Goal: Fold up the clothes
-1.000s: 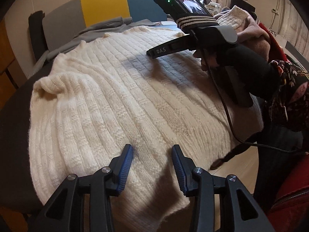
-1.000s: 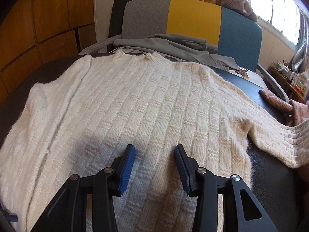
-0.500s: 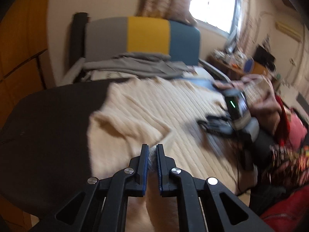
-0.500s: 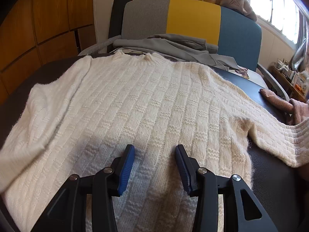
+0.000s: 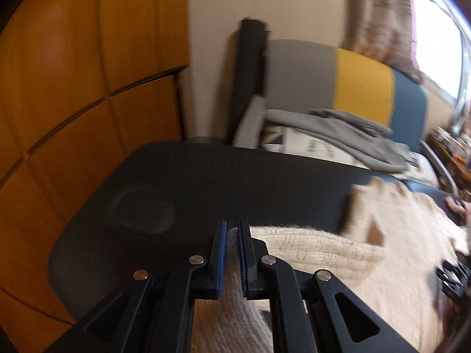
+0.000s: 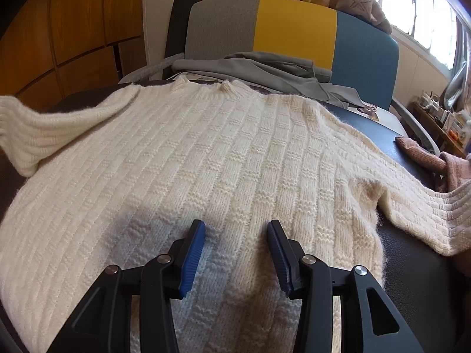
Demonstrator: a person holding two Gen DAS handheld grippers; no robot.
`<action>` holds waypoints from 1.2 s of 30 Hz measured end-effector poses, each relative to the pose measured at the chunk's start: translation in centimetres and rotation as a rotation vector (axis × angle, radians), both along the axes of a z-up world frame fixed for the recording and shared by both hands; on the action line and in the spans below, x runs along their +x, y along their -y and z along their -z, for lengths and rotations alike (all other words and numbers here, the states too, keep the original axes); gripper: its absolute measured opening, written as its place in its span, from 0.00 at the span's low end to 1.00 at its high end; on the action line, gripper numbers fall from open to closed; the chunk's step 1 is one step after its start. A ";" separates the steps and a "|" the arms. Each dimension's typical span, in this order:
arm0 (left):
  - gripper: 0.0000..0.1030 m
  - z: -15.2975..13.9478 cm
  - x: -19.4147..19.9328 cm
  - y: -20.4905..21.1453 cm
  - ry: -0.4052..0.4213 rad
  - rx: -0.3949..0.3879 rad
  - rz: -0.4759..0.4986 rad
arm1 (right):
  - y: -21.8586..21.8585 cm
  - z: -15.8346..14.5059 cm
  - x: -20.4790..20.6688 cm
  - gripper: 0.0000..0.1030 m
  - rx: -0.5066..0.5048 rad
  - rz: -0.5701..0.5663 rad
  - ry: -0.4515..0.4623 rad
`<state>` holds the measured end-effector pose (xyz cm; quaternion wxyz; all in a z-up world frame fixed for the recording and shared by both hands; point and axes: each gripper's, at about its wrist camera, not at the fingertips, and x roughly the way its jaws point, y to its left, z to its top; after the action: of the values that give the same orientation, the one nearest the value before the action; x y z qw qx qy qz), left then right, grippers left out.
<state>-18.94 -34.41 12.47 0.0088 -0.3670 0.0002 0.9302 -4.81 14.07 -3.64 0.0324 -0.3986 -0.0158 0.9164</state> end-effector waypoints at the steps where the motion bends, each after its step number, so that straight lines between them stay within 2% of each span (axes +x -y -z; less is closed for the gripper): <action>1: 0.07 0.5 -0.7 0.8 0.008 -0.004 -0.017 | 0.0 0.0 0.0 0.44 0.001 0.000 0.000; 5: 0.06 2.6 -3.4 3.2 0.042 -0.024 -0.079 | 0.1 0.0 -0.1 0.45 0.011 0.002 0.000; 6: 0.03 3.1 -3.9 4.0 0.047 -0.025 -0.101 | 0.2 0.0 -0.1 0.45 0.013 0.002 0.000; 11: 0.03 4.4 -6.2 8.0 0.059 -0.024 -0.227 | 0.2 0.0 -0.2 0.45 0.012 0.003 0.000; 14: 0.03 5.7 -7.1 9.5 0.066 -0.022 -0.270 | 0.2 0.1 -0.2 0.45 0.011 0.004 0.000; 16: 0.04 6.8 -7.1 8.8 0.082 -0.011 -0.244 | 0.2 0.1 -0.2 0.45 0.014 0.004 0.000; 20: 0.17 9.1 -7.1 7.3 0.114 0.012 -0.191 | 0.3 0.1 -0.1 0.45 0.017 0.004 -0.001; 24: 0.20 11.4 -7.1 5.9 0.149 0.028 -0.141 | 0.4 0.1 -0.2 0.45 0.015 0.006 0.000; 30: 0.23 15.2 -8.6 4.9 0.284 -0.078 -0.129 | 0.2 0.1 -0.1 0.46 0.013 0.005 0.000; 31: 0.23 15.9 -8.8 4.7 0.295 -0.088 -0.124 | 0.2 0.1 -0.1 0.46 0.014 0.005 0.000; 34: 0.21 16.5 -8.7 3.6 0.258 -0.148 -0.122 | 0.3 0.1 -0.1 0.46 0.017 0.005 0.000; 36: 0.05 16.6 -8.7 2.9 0.255 -0.183 -0.089 | 0.3 0.1 -0.1 0.46 0.016 0.006 0.000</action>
<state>-27.68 -37.29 -4.15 -0.0659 -0.4809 0.0675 0.8717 -4.92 13.82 -3.76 0.0381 -0.3984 -0.0219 0.9161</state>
